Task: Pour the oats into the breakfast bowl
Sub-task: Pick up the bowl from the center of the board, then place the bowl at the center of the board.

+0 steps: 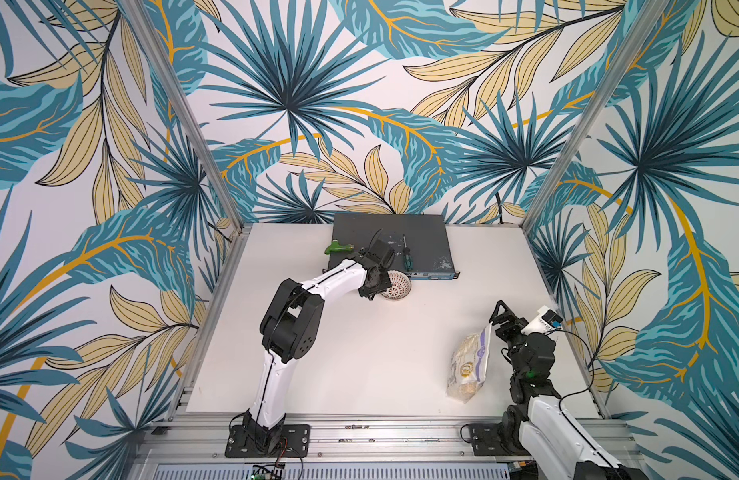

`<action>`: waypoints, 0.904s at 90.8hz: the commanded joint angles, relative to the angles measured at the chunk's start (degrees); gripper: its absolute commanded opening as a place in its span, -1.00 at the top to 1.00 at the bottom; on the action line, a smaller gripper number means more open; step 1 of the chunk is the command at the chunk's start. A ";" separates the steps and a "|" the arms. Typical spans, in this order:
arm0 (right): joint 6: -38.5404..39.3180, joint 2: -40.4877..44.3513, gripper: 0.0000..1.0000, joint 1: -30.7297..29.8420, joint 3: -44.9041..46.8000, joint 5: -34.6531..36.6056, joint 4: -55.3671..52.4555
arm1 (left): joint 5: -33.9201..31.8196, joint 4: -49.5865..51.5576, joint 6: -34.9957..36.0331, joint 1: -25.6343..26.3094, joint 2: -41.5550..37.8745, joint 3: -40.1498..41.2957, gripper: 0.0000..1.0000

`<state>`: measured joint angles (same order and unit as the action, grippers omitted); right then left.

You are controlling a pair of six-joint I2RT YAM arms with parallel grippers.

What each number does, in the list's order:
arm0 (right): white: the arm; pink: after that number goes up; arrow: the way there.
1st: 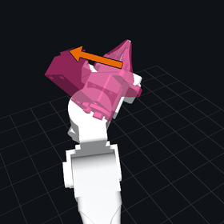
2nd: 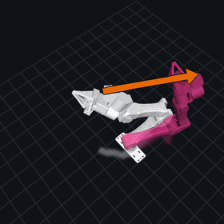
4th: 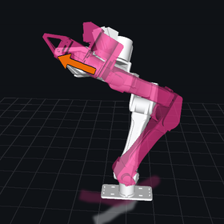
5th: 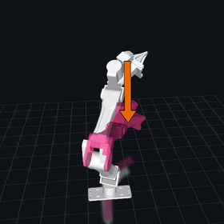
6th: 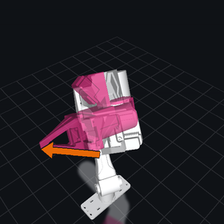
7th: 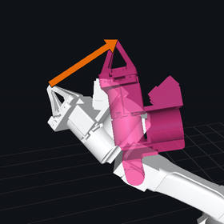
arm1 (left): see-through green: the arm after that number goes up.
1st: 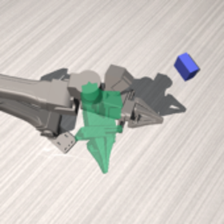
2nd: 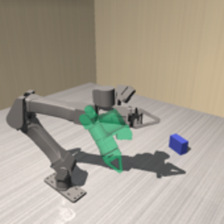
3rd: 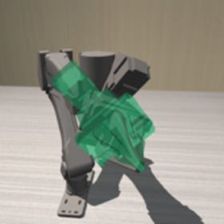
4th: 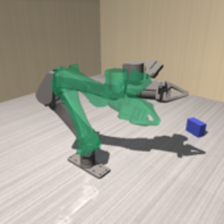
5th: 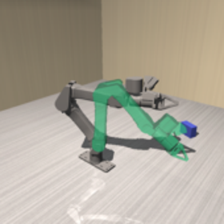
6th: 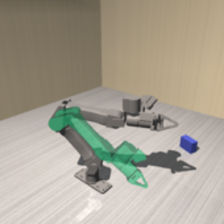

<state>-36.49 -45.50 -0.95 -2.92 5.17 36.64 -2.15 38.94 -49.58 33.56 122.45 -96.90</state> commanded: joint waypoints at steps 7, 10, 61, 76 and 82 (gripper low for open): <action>0.09 -0.30 -0.99 -0.10 -0.60 -1.05 2.04 | 0.42 2.02 -0.14 -0.07 1.80 -2.57 0.65; 0.10 -0.26 -0.99 -0.10 -0.47 -0.87 1.96 | 0.85 1.90 -0.12 -0.01 1.96 -2.65 0.70; 0.67 0.27 -0.99 -0.19 0.08 -0.87 2.38 | 7.38 2.82 0.40 -0.07 -9.89 3.20 1.00; 0.66 0.28 -0.99 -0.17 -0.39 -0.79 1.29 | 11.16 -0.15 0.65 0.01 -24.74 17.78 1.00; 0.72 0.35 -0.99 -0.12 -0.50 -0.87 0.86 | 11.28 -0.50 0.41 0.06 -31.37 24.18 1.00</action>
<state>-36.42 -45.60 -0.95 -2.94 4.64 37.45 6.46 40.95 -49.41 33.52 101.10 -80.44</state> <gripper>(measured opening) 0.994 0.111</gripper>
